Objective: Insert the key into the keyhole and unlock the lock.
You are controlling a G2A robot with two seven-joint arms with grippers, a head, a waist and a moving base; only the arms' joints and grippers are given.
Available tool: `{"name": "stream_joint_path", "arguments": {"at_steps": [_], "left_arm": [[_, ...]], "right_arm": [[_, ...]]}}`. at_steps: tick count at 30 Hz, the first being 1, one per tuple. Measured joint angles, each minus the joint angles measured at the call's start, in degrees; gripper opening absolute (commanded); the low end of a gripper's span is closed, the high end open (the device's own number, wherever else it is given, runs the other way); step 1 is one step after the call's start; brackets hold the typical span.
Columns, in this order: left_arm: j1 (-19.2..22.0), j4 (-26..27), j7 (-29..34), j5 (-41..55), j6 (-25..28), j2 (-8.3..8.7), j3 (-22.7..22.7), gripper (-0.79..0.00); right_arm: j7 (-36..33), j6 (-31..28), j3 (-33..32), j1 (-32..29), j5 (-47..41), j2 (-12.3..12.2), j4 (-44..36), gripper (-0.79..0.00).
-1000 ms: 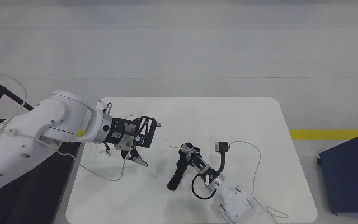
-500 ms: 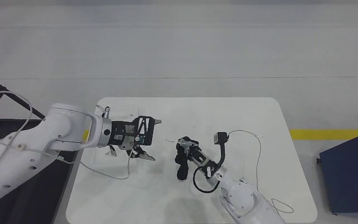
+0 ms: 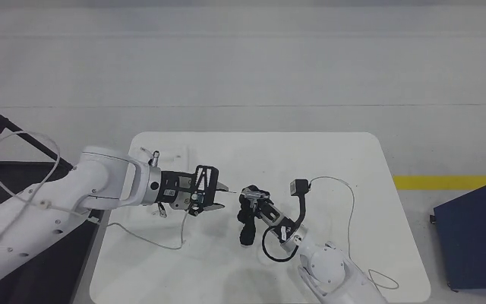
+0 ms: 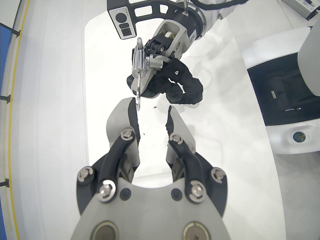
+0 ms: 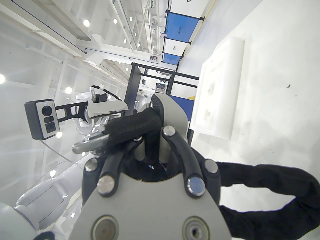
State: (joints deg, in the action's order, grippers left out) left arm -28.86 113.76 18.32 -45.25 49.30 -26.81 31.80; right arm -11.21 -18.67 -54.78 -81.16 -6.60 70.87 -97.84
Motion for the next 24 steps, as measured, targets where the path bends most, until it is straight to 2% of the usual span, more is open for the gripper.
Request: {"name": "stream_joint_path", "arguments": {"at_steps": [4,6,9,10,12,24], "left_arm": [[-0.1,-0.4,1.1,0.1,0.5,-0.85,-0.1,-0.499],[-0.3,-0.7,1.2,1.0,0.9,-1.32,-0.2,-0.465],[-0.3,-1.3,1.5,2.4,1.2,-2.04,-0.3,-0.499],[-0.3,-1.5,1.6,2.8,1.2,-2.28,-0.4,-0.566],[-0.2,-1.7,2.0,3.7,1.0,-2.83,-0.4,-0.785],[0.3,-2.4,5.0,6.7,1.5,-5.17,0.0,-0.785]], "right_arm": [[0.0,0.0,0.0,0.0,0.0,0.0,0.0,-0.785],[0.0,0.0,0.0,0.0,0.0,0.0,0.0,-0.785],[0.0,0.0,0.0,0.0,0.0,0.0,0.0,-0.785],[0.0,0.0,0.0,0.0,0.0,0.0,0.0,-0.785],[0.0,0.0,0.0,0.0,0.0,0.0,0.0,-0.785],[0.0,0.0,0.0,0.0,0.0,0.0,0.0,-0.785]]}}
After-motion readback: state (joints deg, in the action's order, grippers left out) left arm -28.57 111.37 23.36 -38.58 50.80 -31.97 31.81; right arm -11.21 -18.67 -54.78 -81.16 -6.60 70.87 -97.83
